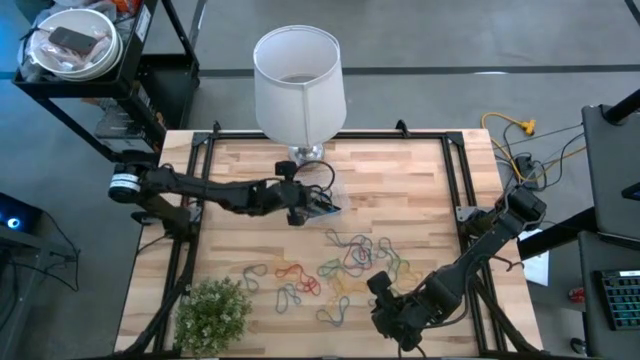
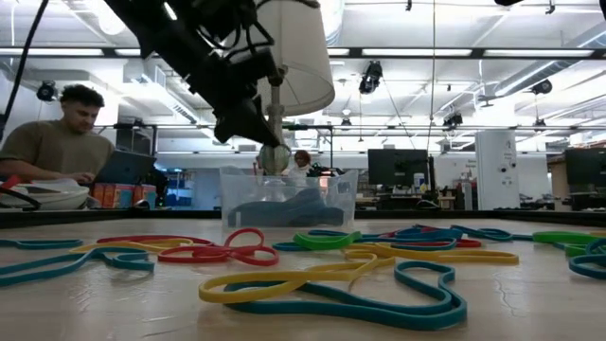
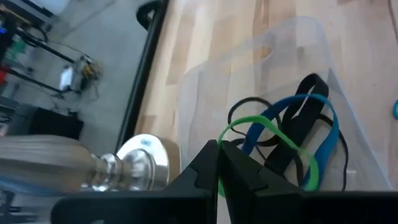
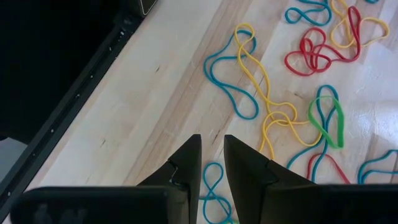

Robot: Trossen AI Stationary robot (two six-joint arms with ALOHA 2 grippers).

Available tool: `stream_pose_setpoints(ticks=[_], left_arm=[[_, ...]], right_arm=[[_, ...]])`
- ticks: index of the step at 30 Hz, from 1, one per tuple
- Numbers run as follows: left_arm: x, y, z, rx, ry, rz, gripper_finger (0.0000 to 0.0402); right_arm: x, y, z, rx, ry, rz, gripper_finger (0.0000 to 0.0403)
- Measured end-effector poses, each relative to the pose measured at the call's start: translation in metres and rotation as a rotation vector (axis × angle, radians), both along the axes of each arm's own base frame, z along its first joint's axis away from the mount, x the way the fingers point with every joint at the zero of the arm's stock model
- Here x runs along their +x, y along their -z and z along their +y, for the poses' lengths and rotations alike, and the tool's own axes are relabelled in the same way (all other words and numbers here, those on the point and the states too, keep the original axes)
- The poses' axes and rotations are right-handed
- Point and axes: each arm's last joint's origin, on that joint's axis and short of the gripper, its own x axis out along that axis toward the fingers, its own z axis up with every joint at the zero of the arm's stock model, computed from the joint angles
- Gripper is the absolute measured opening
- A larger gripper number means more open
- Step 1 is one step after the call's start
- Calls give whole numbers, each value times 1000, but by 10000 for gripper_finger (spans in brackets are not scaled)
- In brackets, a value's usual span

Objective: Pick and place rubber bands into bin
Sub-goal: Put the green rubber band into the transparent container

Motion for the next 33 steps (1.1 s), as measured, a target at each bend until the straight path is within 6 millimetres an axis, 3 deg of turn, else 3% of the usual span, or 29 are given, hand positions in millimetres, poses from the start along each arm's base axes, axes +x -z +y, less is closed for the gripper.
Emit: stream_pose_setpoints(ticks=[11,19,23,28,33], left_arm=[[-2,3,9,-51,-41,-8,4],[-2,3,9,-51,-41,-7,81],[-2,4,7,-66,-48,-7,114],[-5,1,-6,-102,-34,-19,129],[-9,-3,-34,-124,44,-15,130]], right_arm=[[-1,2,-1,-4,0,5,63],[-2,8,-2,-12,2,8,64],[-4,18,-7,-42,94,-7,61],[-8,34,-19,-117,208,-26,59],[-7,48,-41,-190,337,-19,58]])
